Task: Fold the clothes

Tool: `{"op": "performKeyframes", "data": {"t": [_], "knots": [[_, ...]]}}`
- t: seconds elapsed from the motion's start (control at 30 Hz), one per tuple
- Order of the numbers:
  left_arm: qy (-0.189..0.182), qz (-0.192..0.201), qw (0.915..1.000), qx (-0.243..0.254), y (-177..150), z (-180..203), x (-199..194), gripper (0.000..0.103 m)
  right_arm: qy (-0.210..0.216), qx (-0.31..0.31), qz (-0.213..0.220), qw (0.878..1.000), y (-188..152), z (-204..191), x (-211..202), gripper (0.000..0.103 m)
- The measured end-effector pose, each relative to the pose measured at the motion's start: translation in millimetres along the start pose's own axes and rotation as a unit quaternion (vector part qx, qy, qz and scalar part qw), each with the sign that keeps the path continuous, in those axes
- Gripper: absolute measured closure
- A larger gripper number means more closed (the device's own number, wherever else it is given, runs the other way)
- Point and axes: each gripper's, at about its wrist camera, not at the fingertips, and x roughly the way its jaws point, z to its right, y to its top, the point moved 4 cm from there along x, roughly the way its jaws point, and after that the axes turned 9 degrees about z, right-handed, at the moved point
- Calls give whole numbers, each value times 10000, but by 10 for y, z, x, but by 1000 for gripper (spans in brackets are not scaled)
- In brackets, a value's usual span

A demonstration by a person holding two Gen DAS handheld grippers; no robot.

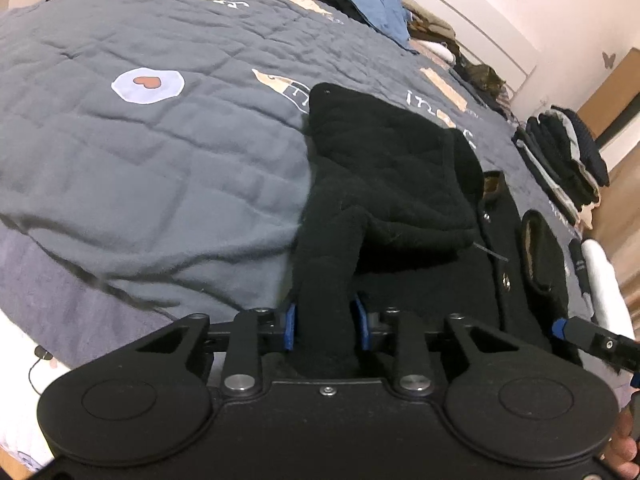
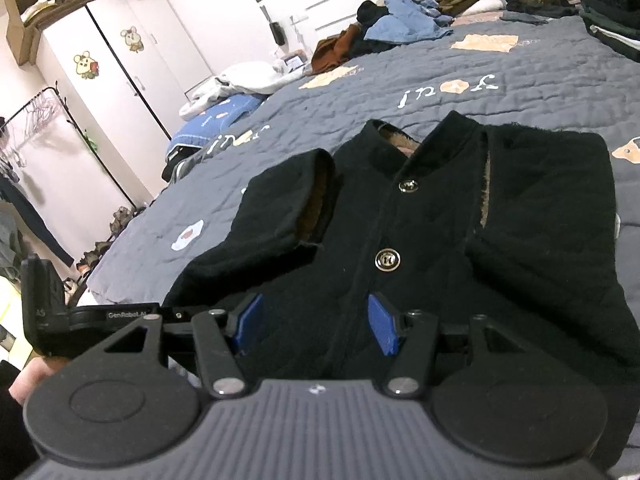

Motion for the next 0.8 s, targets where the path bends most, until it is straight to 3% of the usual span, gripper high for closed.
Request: {"op": "performKeyframes", "data": {"t": [0.27,0.43,0.8], "knots": [[-82,502,9954,813,61,327,-117,83,-113,136,-35,9998,-6,59,-2,46],[-133,556,9892,1353,11,556,-98,83,-121,204,45,9997,21,90,-46,46],[-666,726,9806,1693,-19,868,-101,83,23,508,282,9983,100,191,-189,46]]}}
